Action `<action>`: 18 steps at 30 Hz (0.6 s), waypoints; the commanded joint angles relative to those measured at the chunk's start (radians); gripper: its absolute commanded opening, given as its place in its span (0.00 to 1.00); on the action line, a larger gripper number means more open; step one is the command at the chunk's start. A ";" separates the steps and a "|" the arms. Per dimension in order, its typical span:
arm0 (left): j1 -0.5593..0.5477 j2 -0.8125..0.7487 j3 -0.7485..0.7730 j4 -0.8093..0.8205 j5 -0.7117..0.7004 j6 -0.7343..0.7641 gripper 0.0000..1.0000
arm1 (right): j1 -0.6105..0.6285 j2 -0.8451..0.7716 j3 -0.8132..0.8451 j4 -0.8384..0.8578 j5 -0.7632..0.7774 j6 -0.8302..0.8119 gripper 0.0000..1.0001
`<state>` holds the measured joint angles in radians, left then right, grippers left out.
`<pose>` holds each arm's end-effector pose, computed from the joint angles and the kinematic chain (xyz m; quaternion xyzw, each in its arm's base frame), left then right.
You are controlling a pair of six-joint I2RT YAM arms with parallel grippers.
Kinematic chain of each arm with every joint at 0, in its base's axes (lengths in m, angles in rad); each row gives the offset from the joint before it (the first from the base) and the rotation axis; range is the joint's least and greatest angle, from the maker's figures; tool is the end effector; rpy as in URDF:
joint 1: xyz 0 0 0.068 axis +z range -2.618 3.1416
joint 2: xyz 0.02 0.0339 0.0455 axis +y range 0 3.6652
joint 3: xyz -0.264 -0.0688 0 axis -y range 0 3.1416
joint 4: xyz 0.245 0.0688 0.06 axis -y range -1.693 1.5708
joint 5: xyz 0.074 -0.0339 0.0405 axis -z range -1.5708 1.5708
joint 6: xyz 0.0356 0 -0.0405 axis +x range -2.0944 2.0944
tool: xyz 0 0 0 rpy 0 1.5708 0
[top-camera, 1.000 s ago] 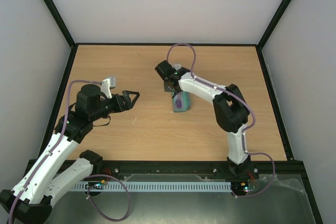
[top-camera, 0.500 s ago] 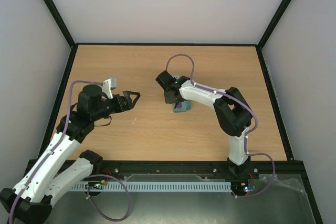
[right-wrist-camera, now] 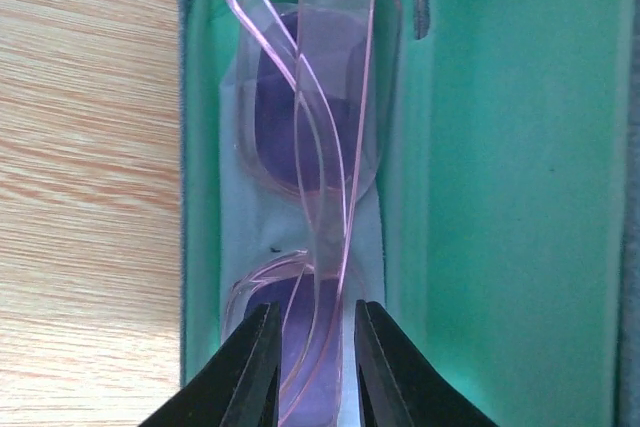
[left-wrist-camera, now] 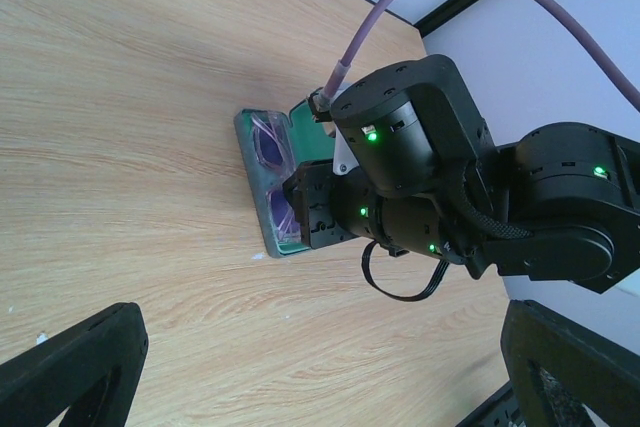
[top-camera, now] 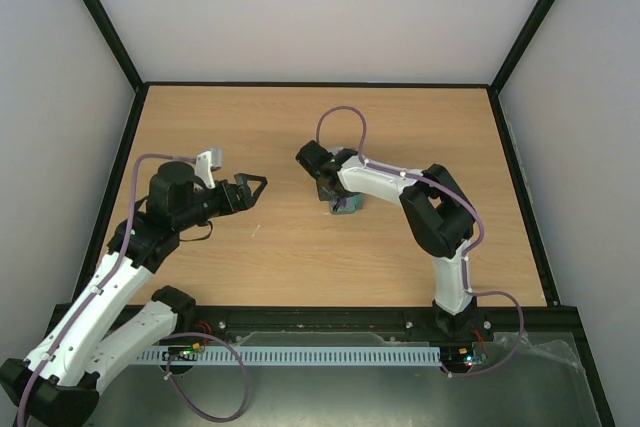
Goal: Organize the sunglasses
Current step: Place the sunglasses in the sunglasses case.
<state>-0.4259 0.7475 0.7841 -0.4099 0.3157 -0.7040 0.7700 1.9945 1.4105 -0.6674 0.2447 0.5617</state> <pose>0.1497 -0.0801 0.3226 -0.0253 0.8202 -0.4077 0.4006 0.2932 0.2723 0.1661 -0.0826 0.9766 0.0027 0.1985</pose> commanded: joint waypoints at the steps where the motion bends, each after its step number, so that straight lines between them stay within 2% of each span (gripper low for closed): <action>1: 0.007 -0.008 -0.008 0.015 0.019 -0.003 1.00 | 0.001 0.019 0.002 -0.059 0.077 0.016 0.23; 11: 0.007 -0.017 -0.010 0.009 0.018 -0.007 1.00 | 0.012 0.002 0.013 -0.058 0.073 0.011 0.23; 18: 0.006 -0.006 -0.004 0.005 0.011 -0.001 0.99 | 0.010 -0.163 0.018 0.009 -0.017 0.013 0.33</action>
<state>-0.4259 0.7395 0.7841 -0.4103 0.3172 -0.7059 0.7818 1.9701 1.4105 -0.6895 0.2596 0.5636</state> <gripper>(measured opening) 0.995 0.317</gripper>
